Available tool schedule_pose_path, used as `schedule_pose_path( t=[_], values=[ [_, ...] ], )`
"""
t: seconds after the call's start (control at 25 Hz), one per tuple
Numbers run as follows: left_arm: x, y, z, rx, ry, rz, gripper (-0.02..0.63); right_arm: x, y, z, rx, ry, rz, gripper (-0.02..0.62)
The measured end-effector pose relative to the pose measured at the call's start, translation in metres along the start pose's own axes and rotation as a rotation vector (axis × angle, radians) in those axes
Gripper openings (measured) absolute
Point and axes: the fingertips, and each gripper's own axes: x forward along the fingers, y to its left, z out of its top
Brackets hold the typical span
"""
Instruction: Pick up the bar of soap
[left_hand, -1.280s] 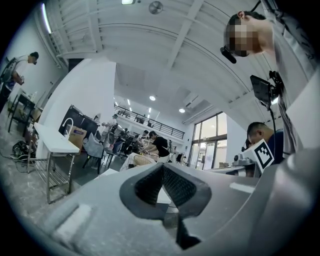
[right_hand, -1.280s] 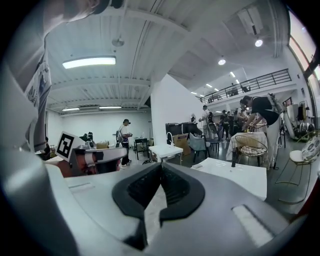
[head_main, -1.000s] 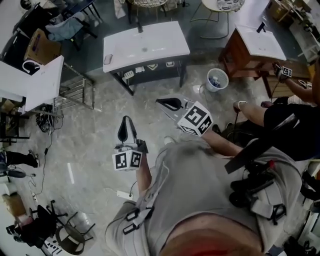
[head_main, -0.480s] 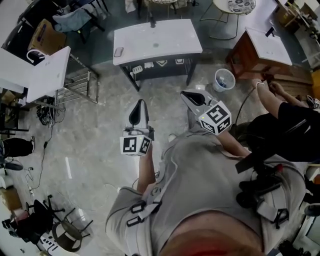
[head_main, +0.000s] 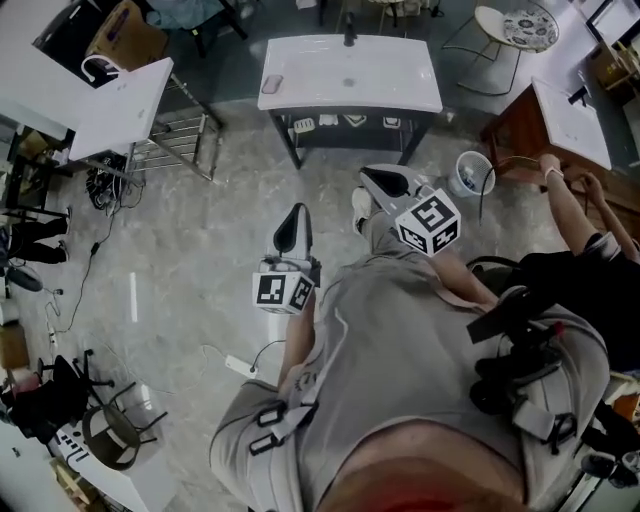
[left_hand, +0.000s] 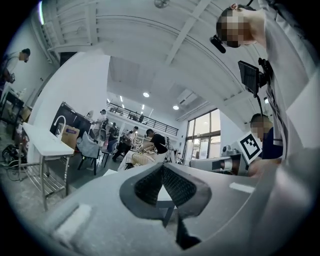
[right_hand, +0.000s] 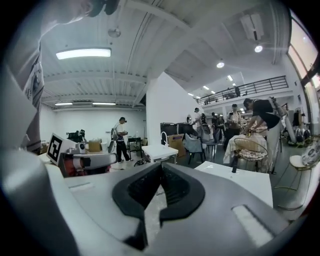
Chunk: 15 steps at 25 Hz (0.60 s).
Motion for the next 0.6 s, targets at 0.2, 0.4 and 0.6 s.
schedule_pose_path(
  t=[0.2,0.4,0.6],
  values=[
    [0.007,0.029,-0.008,0.015,0.028,0.06,-0.002,0.04,-0.007,-0.004,0.013,0.034,0.068,0.003],
    [0.034,0.056,0.006,-0.003,-0.013,0.066,-0.002,0.082,-0.029,0.001,0.041,0.033,0.099,0.003],
    [0.071,0.083,0.021,0.013,-0.024,0.068,-0.002,0.124,-0.052,0.008,0.052,0.021,0.132,0.003]
  ],
)
